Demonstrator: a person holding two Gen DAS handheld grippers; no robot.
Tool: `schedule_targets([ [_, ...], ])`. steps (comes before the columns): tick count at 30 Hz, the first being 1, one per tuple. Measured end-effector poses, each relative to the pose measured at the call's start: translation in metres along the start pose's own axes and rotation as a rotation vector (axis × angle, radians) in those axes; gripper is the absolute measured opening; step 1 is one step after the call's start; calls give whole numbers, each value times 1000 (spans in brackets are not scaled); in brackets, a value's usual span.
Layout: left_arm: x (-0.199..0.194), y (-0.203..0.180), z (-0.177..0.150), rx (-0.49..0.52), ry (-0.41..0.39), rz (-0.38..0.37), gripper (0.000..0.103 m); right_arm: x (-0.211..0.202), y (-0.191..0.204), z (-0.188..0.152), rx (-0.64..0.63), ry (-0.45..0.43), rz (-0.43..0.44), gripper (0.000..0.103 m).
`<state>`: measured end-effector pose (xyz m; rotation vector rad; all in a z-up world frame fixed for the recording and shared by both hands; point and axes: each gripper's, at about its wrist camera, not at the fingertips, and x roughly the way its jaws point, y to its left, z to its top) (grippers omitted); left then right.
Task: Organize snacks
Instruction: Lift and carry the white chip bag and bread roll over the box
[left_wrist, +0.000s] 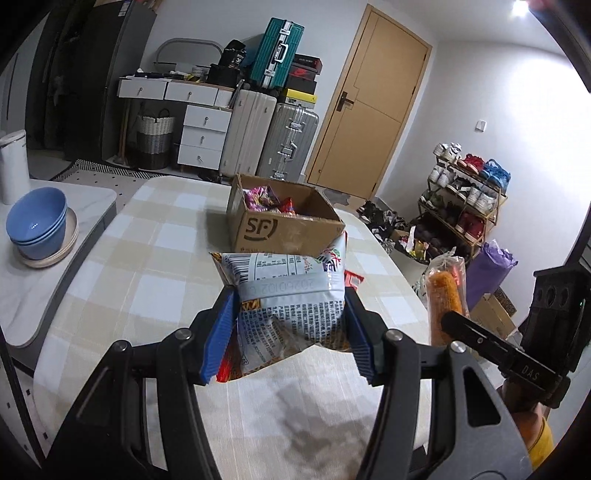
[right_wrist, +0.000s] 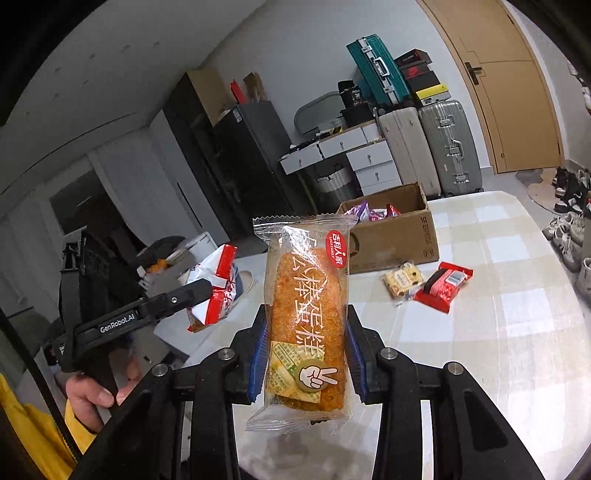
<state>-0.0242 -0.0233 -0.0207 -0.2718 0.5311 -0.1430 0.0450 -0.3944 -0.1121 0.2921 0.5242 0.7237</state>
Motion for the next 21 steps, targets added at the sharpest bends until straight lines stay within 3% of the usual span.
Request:
schedule_targets([
  [16, -9, -10, -23, 23, 57, -28, 54, 9, -5, -25, 12, 20, 57, 37],
  [21, 6, -5, -10, 16, 60, -25, 54, 19, -14, -19, 24, 14, 52, 37],
])
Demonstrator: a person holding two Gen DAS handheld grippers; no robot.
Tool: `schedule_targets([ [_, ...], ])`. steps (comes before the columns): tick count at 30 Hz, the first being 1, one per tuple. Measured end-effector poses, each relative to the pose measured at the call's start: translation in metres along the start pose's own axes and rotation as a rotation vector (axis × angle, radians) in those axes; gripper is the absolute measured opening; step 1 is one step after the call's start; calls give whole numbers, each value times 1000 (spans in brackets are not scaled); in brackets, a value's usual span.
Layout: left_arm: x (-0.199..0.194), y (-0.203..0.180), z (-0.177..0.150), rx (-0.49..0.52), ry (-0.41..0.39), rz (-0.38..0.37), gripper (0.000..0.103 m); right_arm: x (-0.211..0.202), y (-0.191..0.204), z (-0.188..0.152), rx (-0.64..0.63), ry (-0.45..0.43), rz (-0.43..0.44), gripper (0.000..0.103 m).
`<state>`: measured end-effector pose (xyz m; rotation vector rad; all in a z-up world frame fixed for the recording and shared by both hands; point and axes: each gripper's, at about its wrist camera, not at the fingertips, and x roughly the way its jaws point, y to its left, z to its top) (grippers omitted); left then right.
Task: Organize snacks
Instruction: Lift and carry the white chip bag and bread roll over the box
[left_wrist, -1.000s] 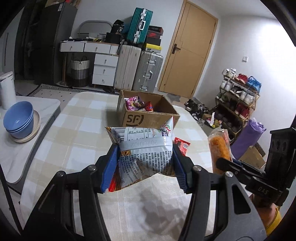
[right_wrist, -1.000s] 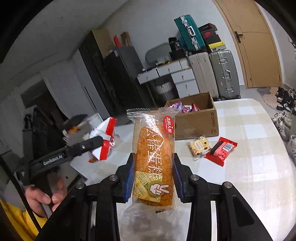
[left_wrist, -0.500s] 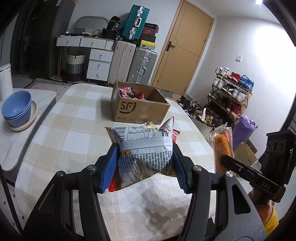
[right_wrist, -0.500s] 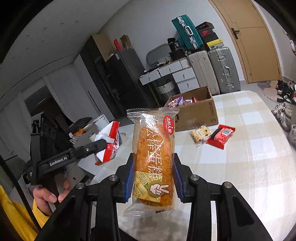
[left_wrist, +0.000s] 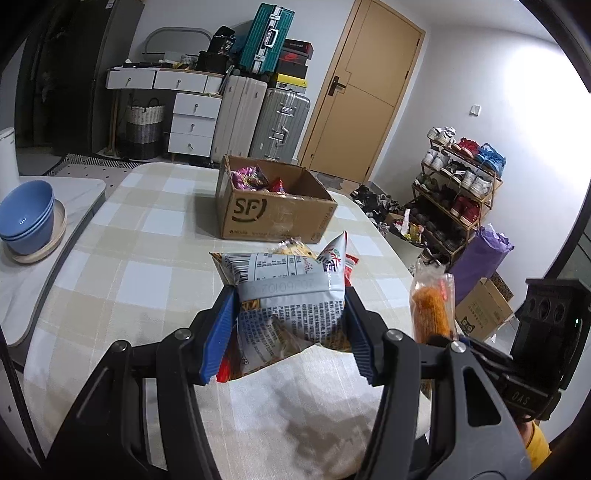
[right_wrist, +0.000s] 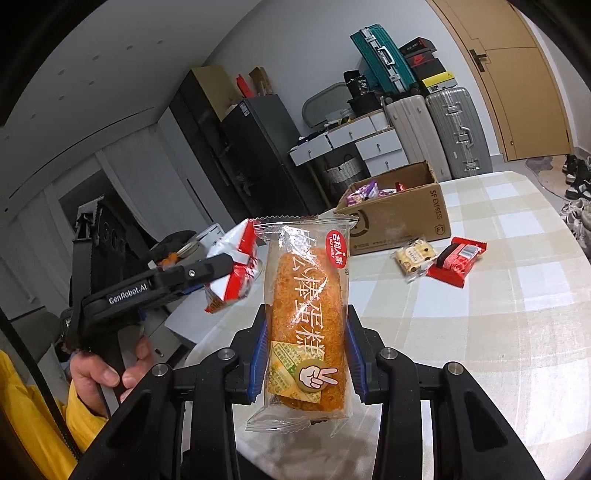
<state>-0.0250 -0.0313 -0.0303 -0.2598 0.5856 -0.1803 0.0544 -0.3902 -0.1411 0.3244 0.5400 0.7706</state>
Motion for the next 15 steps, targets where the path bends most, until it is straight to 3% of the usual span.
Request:
schedule_targets([
  [7, 26, 9, 38, -4, -16, 1, 54, 13, -13, 36, -1, -38, 17, 37],
  [15, 74, 13, 109, 20, -40, -30, 54, 31, -22, 98, -35, -67, 43, 37],
])
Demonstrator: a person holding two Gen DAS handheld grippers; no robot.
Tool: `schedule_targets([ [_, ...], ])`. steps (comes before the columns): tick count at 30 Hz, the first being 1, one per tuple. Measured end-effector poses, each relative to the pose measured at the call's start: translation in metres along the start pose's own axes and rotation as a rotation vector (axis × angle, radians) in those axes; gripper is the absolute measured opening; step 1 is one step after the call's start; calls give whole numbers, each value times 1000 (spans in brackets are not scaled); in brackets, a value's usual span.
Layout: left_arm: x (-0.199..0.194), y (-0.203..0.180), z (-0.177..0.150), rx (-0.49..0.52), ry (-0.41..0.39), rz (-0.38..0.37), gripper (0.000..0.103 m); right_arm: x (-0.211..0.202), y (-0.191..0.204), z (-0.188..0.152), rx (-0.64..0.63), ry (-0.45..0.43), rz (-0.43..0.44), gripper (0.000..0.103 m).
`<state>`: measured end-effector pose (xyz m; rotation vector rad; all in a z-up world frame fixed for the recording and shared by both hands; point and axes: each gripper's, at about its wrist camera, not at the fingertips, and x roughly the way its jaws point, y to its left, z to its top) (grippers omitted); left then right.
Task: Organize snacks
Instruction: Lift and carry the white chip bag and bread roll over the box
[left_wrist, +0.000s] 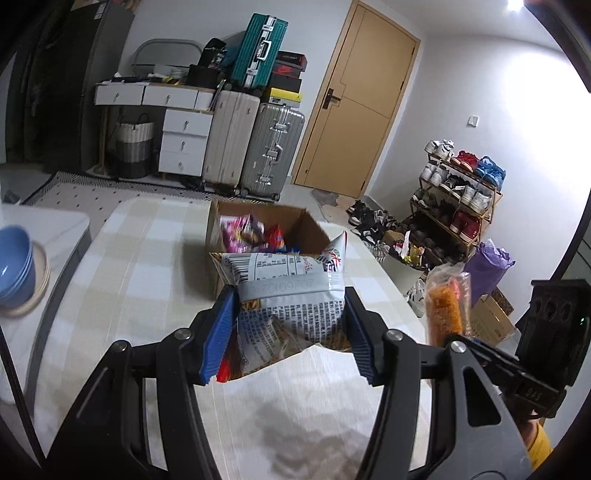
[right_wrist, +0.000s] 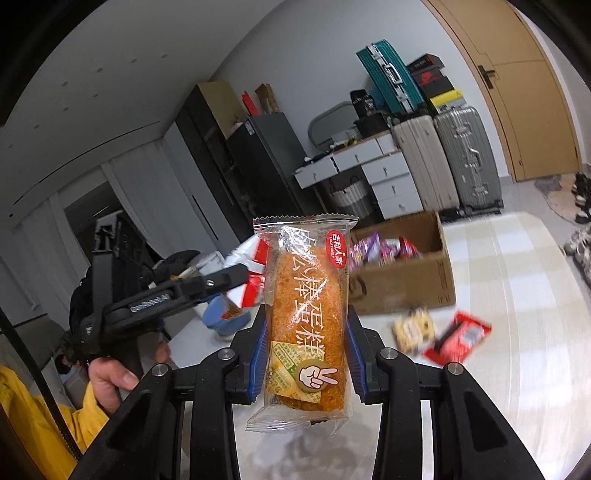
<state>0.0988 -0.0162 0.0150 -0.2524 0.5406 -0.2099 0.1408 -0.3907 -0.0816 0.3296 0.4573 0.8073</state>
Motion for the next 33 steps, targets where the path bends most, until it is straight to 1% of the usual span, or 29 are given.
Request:
schedule_targets([
  [3, 21, 6, 31, -1, -19, 4, 54, 13, -6, 30, -21, -2, 3, 37],
  [4, 29, 8, 42, 0, -32, 16, 54, 18, -7, 38, -25, 2, -1, 37],
  [7, 56, 17, 74, -9, -34, 15, 54, 35, -17, 67, -5, 10, 12, 37],
  [10, 89, 24, 105, -14, -16, 27, 54, 55, -30, 96, 9, 16, -5, 37],
  [12, 114, 29, 123, -21, 10, 15, 54, 69, -41, 112, 35, 24, -11, 37],
  [14, 139, 33, 137, -31, 37, 8, 54, 89, -54, 128, 81, 51, 5, 37],
  [16, 164, 36, 150, -42, 56, -2, 54, 111, -66, 142, 106, 72, -9, 37],
  [18, 195, 43, 161, -57, 81, 10, 54, 129, -74, 153, 107, 89, -23, 37],
  [20, 223, 48, 168, -80, 105, -7, 54, 147, -83, 160, 109, 110, -44, 37],
  [22, 249, 53, 172, -92, 130, -6, 54, 163, -89, 163, 101, 133, -62, 37],
  [27, 301, 55, 173, -76, 180, -19, 54, 200, -115, 165, 127, 198, -105, 37],
  [28, 312, 55, 174, -64, 192, -24, 54, 204, -118, 164, 124, 205, -111, 37],
  [31, 328, 50, 163, -23, 212, -28, 54, 216, -128, 157, 114, 238, -127, 37],
  [33, 344, 48, 157, 22, 241, -23, 54, 222, -133, 155, 112, 250, -132, 37],
])
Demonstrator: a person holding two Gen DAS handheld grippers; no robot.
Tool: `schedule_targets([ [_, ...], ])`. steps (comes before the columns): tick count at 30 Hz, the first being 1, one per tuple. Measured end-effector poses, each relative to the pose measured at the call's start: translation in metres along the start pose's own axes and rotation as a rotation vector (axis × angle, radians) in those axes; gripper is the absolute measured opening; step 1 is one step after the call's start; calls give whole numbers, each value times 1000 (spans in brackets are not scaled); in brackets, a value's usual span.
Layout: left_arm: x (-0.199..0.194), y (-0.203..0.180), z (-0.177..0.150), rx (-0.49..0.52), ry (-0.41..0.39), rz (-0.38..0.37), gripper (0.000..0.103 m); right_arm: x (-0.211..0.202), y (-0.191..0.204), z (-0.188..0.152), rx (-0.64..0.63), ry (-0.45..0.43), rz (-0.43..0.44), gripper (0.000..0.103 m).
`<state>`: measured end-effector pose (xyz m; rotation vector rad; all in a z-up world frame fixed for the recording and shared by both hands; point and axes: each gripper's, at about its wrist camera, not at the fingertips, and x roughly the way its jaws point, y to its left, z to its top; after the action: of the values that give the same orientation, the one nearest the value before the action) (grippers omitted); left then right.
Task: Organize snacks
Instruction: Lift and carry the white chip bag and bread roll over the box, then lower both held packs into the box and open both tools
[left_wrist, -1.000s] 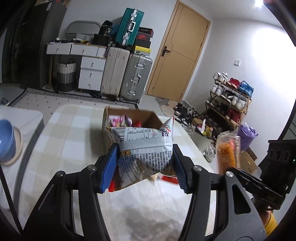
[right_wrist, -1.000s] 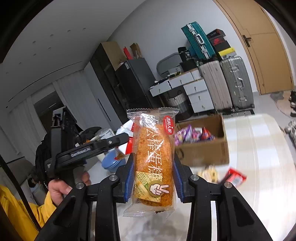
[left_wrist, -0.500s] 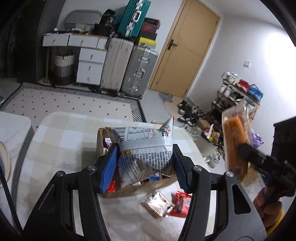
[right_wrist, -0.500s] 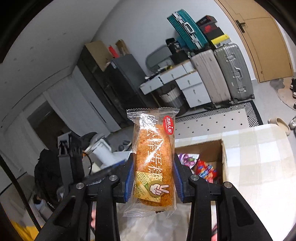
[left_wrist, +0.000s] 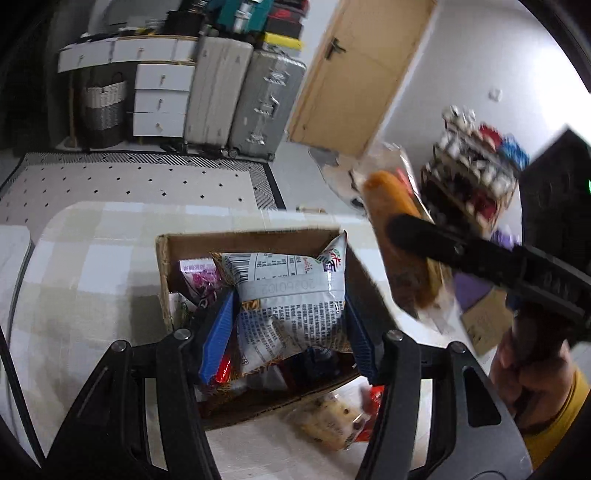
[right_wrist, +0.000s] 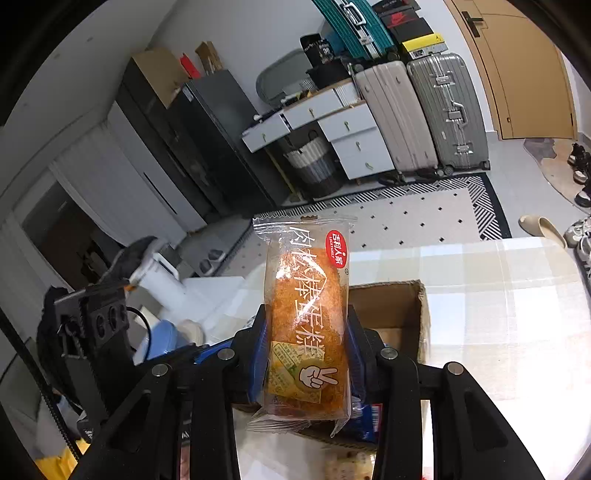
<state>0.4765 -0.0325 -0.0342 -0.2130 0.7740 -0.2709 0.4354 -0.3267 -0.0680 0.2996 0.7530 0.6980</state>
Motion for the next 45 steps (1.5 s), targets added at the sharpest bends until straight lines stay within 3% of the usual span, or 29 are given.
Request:
schedule_targets([
  [7, 37, -3, -7, 51, 24, 13, 55, 14, -15, -4, 13, 18, -29, 37],
  [19, 60, 1, -5, 40, 28, 19, 56, 12, -23, -8, 20, 25, -49, 37],
  [23, 43, -1, -20, 37, 22, 36, 62, 13, -22, -10, 22, 37, -54, 37],
  [27, 25, -3, -26, 42, 0, 66, 74, 16, -22, -12, 24, 40, -54, 37],
  [39, -26, 7, -33, 16, -78, 85, 76, 20, -25, -14, 32, 56, -65, 37],
  [45, -46, 11, -46, 0, -68, 82, 77, 30, -25, -18, 55, 101, -45, 38],
])
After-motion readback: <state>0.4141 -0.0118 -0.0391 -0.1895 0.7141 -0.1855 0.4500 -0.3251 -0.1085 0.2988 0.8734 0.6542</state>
